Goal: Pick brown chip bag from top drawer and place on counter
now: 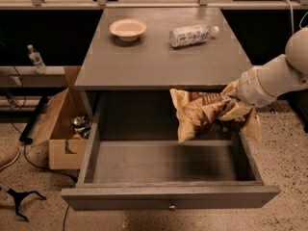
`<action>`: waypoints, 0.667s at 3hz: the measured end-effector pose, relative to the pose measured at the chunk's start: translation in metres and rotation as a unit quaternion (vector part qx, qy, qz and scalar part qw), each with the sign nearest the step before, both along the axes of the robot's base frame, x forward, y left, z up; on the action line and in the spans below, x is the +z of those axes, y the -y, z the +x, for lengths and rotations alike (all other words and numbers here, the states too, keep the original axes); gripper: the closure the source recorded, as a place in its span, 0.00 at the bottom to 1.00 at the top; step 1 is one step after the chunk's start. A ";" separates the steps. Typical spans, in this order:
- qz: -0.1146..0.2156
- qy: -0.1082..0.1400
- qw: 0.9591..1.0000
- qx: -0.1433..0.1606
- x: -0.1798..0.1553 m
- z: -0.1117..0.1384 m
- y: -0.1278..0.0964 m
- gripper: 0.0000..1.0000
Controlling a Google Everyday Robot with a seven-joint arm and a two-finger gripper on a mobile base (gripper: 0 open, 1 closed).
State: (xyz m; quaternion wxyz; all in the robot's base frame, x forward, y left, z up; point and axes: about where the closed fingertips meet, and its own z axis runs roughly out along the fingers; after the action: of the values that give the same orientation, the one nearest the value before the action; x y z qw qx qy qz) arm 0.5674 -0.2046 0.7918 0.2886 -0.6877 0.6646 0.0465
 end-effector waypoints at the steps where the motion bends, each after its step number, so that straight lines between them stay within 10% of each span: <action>1: 0.008 0.034 0.999 -0.005 0.038 0.004 0.001 1.00; 2: 0.025 0.089 0.996 -0.002 0.105 0.015 0.003 1.00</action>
Offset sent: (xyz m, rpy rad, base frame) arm 0.0178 -0.0098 0.1673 0.0688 -0.2926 -0.0020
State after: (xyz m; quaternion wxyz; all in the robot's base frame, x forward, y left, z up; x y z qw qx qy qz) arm 0.5821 -0.2078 0.8968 0.3639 -0.6802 0.6363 0.0006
